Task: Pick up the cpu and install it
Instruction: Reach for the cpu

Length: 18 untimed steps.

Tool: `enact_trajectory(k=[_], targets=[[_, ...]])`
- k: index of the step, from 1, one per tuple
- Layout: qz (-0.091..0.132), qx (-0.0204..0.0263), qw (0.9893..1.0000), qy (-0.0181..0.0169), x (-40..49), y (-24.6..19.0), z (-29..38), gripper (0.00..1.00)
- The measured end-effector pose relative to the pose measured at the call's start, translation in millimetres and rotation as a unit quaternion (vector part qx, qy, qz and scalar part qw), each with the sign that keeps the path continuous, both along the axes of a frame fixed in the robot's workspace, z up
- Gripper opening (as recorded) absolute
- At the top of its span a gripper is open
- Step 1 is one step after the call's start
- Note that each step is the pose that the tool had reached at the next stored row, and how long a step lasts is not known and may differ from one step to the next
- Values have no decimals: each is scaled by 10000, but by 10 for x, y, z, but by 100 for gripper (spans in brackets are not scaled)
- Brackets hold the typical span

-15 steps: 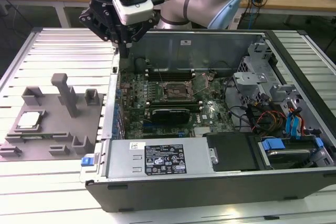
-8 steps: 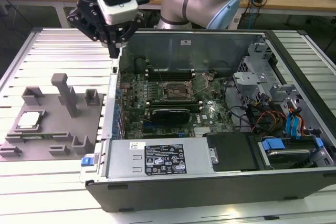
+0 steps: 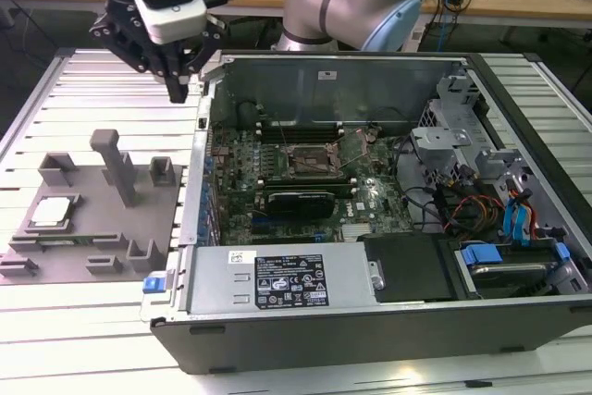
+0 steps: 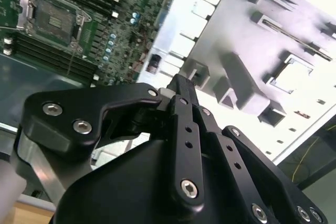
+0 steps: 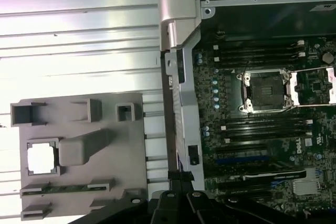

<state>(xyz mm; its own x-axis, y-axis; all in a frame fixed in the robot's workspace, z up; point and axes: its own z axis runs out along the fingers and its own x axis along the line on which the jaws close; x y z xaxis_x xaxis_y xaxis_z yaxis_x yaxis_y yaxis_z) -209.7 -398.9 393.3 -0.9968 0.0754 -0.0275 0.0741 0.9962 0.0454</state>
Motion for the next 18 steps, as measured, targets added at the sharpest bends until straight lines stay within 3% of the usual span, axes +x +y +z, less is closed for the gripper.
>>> enact_trajectory(k=[12, 18], targets=[[0, 0, 10000, -9, -392, 0, -1, 11], [0, 0, 10000, -10, -597, 0, -32, 11]])
